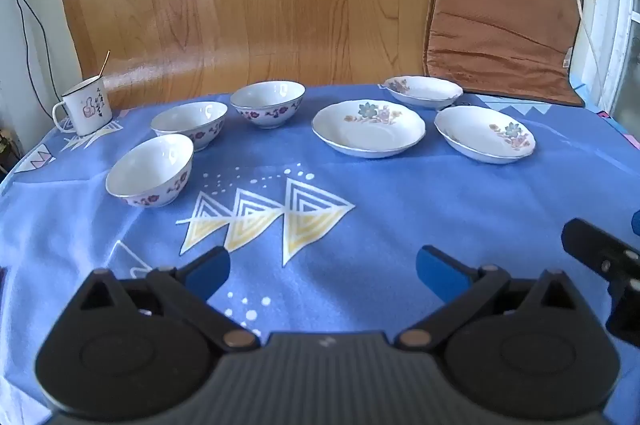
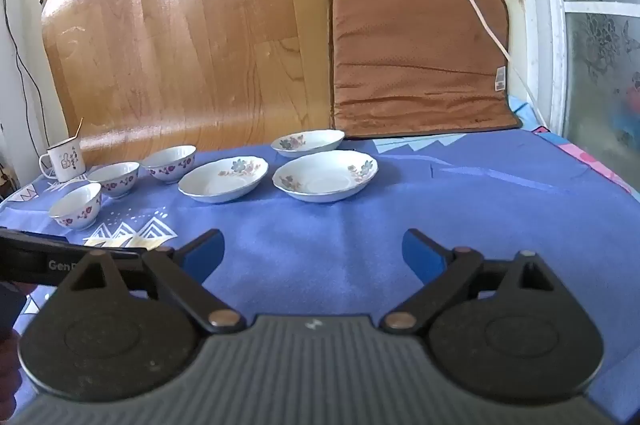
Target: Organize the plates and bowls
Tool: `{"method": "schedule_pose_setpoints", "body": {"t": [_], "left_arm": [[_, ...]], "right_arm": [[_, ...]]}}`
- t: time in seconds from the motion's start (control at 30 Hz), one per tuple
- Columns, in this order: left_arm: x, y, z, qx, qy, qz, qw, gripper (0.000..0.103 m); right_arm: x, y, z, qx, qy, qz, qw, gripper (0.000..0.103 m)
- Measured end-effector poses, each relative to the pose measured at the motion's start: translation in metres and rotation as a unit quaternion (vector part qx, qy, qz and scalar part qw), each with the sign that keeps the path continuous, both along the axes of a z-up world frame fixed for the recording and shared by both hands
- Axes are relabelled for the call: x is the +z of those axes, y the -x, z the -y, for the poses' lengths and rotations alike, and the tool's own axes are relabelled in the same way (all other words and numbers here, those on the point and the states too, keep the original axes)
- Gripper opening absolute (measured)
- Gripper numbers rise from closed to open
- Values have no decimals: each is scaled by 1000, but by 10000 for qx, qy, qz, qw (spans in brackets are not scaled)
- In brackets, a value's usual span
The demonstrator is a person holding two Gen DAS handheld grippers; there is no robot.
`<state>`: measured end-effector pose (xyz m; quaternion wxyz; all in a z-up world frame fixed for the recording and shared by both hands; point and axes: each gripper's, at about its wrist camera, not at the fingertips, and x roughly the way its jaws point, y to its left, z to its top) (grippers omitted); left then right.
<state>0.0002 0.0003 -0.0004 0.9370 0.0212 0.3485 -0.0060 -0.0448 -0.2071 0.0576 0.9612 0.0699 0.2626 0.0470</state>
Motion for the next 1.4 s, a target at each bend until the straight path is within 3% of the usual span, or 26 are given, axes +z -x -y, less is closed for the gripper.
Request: {"method": "schedule_pose_setpoints", "body": {"t": [0.2, 0.57, 0.77, 0.9, 1.07, 1.27, 1.4], "left_arm": [[-6, -5, 4, -30, -50, -164, 9998, 103], [-10, 2, -7, -130, 353, 27, 9993, 103], [-16, 6, -14, 43, 679, -197, 9975, 99], [-20, 18, -9, -60, 610, -169, 9980, 93], [-19, 33, -4, -262, 515, -18, 9983, 103], [-12, 41, 5, -517, 276, 217, 9980, 103], [-11, 38, 2, -422, 229, 316, 9983, 103]], "right_arm": [[5, -3, -1, 15, 48, -42, 10000, 97], [-4, -4, -5, 39, 76, -129, 9999, 97], [-3, -6, -6, 47, 93, -133, 9999, 97], [-4, -6, -7, 40, 96, -127, 9999, 97], [-3, -6, -7, -1, 95, -100, 9999, 97], [-5, -9, -6, -13, 30, -156, 9999, 97], [-5, -7, -8, 4, 32, -146, 9999, 95]]}}
